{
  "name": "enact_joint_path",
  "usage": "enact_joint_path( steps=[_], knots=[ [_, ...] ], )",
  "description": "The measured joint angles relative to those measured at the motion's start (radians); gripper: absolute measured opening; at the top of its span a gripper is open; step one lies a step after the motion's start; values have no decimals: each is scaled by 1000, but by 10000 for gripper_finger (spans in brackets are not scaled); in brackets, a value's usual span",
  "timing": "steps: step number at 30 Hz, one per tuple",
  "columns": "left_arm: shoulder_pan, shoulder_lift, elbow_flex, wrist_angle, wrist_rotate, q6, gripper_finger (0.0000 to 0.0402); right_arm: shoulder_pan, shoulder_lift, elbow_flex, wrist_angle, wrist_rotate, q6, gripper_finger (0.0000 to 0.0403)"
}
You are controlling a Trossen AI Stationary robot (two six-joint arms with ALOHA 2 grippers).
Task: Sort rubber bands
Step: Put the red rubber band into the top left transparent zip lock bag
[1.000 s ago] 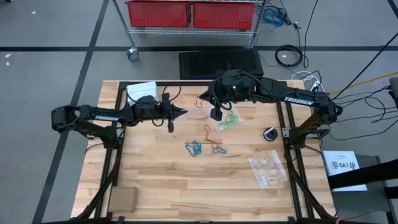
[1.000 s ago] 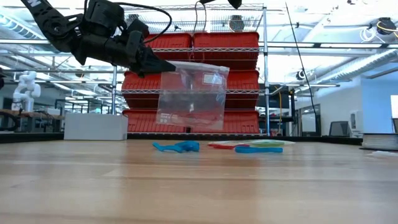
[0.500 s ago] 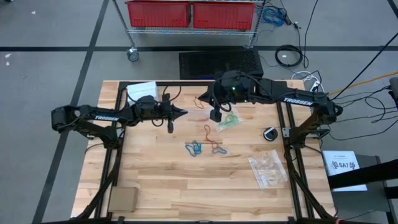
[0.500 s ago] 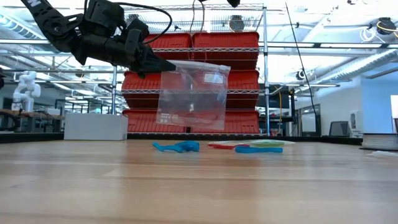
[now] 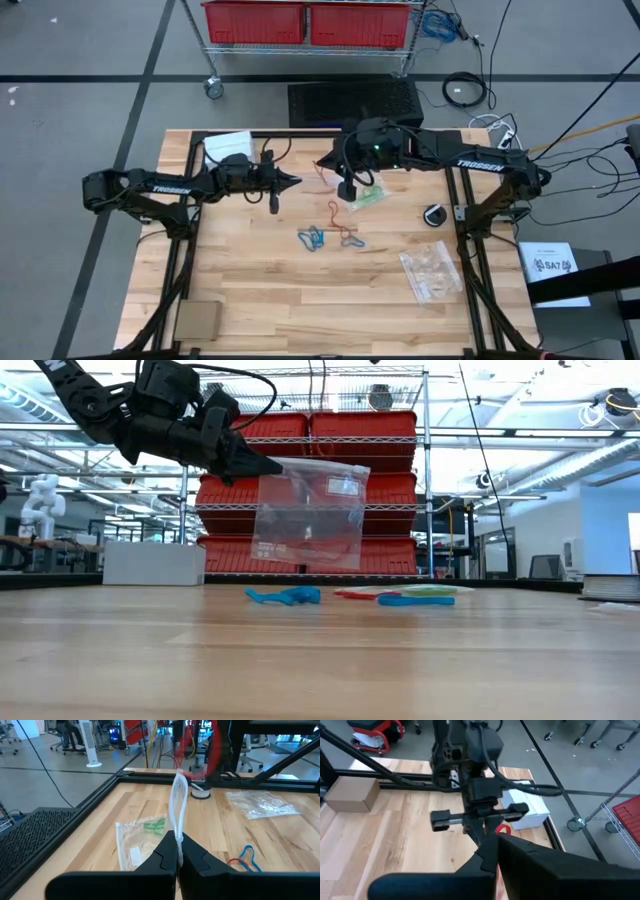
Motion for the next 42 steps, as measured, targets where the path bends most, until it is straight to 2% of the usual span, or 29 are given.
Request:
enact_joint_path(
  steps=[32, 42],
  knots=[
    [0, 0, 0, 0, 0, 0, 2, -16, 18, 8, -13, 0, -25, 0],
    [0, 0, 0, 0, 0, 0, 2, -20, 39, 7, -33, -4, -104, 0]
  ],
)
